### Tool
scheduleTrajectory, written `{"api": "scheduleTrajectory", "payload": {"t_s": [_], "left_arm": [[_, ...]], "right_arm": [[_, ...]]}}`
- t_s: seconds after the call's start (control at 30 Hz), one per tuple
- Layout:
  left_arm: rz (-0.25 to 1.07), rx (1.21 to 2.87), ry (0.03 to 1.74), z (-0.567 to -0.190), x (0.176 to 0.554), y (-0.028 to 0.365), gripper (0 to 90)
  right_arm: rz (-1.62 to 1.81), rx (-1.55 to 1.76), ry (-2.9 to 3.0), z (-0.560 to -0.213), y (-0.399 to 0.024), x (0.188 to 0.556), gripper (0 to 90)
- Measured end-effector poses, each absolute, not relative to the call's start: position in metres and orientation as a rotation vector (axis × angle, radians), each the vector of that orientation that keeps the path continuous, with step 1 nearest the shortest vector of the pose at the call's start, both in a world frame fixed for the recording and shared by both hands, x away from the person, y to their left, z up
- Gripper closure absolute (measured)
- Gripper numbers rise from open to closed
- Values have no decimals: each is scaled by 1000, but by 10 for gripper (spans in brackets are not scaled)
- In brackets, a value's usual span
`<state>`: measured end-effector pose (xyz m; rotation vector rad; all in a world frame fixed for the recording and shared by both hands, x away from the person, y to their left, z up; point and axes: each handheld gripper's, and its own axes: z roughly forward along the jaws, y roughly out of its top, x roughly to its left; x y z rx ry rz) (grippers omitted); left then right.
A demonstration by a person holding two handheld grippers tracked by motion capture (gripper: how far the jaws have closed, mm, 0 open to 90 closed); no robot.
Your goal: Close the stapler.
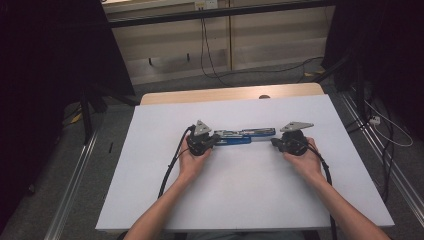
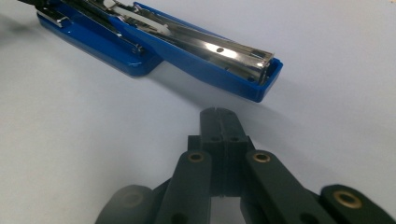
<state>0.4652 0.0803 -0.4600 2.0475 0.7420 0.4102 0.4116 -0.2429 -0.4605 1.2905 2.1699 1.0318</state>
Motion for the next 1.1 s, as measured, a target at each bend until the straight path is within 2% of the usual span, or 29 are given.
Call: {"api": "scheduleTrajectory", "payload": {"t_s": [1.1], "left_arm": [[406, 2051, 742, -460, 465, 80, 900]], "right_arm": [[1010, 1295, 2175, -465, -230, 427, 900]]}}
